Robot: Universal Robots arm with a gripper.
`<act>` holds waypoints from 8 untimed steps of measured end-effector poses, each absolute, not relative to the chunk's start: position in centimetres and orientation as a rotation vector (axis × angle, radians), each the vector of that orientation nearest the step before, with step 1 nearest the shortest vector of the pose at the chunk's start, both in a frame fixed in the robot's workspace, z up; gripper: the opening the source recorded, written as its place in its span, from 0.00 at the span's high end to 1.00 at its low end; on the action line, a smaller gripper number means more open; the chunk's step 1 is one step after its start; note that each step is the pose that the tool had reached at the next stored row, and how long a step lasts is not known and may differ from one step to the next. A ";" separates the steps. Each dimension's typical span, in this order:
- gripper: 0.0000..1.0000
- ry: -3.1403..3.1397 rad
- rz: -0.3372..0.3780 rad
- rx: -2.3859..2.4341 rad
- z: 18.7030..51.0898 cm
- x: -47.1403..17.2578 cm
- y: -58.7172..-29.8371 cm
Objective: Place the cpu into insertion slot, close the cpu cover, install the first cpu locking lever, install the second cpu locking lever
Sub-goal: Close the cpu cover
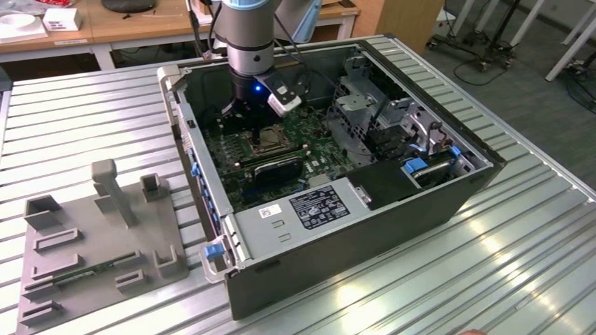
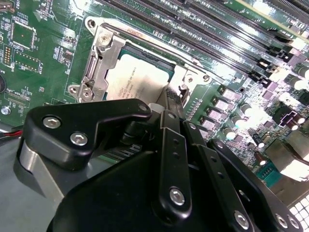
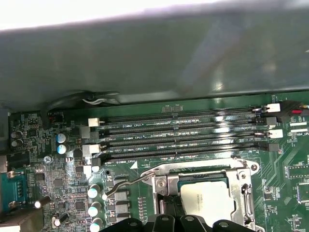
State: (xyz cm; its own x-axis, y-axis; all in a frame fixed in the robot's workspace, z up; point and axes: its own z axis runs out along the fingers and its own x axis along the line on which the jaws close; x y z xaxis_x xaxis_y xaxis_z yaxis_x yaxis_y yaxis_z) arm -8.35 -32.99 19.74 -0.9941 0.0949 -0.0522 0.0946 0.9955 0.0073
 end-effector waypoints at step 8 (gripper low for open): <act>0.89 3.085 0.008 0.147 20.2 -8.3 -33.0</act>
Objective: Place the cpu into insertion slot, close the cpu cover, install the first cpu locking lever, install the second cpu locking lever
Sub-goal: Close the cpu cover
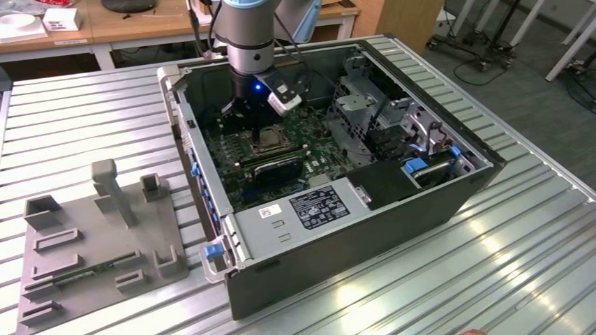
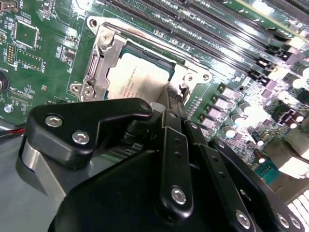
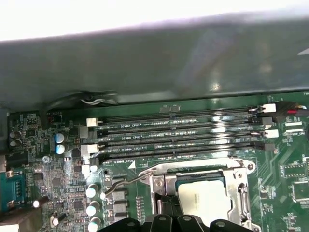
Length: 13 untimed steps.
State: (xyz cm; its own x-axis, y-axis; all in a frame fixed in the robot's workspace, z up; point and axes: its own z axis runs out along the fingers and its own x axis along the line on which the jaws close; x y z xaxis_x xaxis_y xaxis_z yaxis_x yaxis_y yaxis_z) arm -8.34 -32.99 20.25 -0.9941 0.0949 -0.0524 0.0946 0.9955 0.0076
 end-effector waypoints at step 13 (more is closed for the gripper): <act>0.89 3.086 0.008 0.147 22.3 -8.3 -33.0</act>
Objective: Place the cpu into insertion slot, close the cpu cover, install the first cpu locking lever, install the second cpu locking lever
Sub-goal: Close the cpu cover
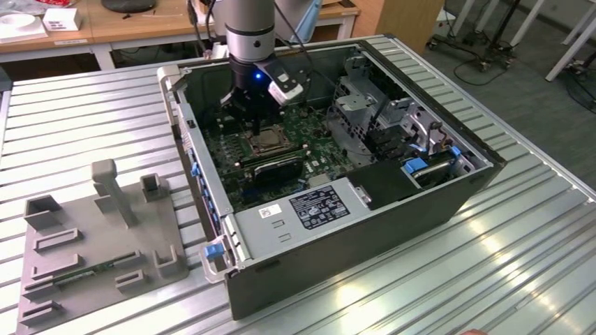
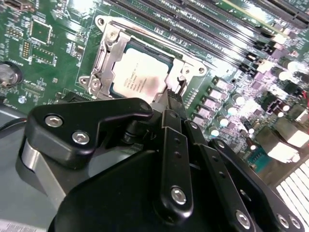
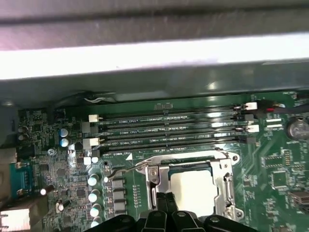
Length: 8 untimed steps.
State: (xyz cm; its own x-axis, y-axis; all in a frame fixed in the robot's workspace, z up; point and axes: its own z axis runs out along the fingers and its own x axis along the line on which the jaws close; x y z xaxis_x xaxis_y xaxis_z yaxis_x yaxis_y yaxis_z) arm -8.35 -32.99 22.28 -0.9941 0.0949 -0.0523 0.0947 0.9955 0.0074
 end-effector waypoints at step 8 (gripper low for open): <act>0.89 3.085 0.008 0.147 23.4 -8.3 -33.0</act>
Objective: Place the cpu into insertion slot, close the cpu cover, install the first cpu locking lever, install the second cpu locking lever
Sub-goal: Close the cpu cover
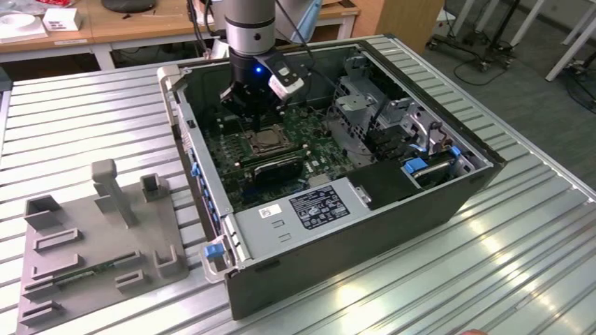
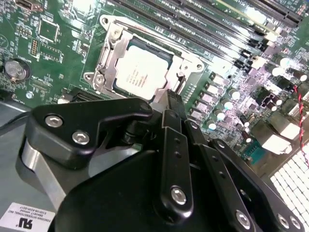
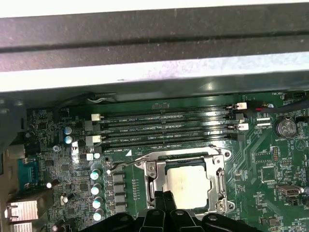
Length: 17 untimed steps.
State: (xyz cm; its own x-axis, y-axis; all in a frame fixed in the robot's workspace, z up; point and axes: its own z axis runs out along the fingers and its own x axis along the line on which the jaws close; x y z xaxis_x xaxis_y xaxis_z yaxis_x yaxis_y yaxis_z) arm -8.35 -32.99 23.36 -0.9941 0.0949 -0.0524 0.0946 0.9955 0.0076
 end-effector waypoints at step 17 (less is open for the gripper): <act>0.89 3.087 0.008 0.147 23.4 -6.0 -33.0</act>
State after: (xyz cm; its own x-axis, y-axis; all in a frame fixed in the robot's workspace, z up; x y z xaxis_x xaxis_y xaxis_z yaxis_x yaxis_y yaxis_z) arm -5.99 -33.00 23.36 -0.9942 0.0949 -0.0510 0.0947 0.9955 0.0073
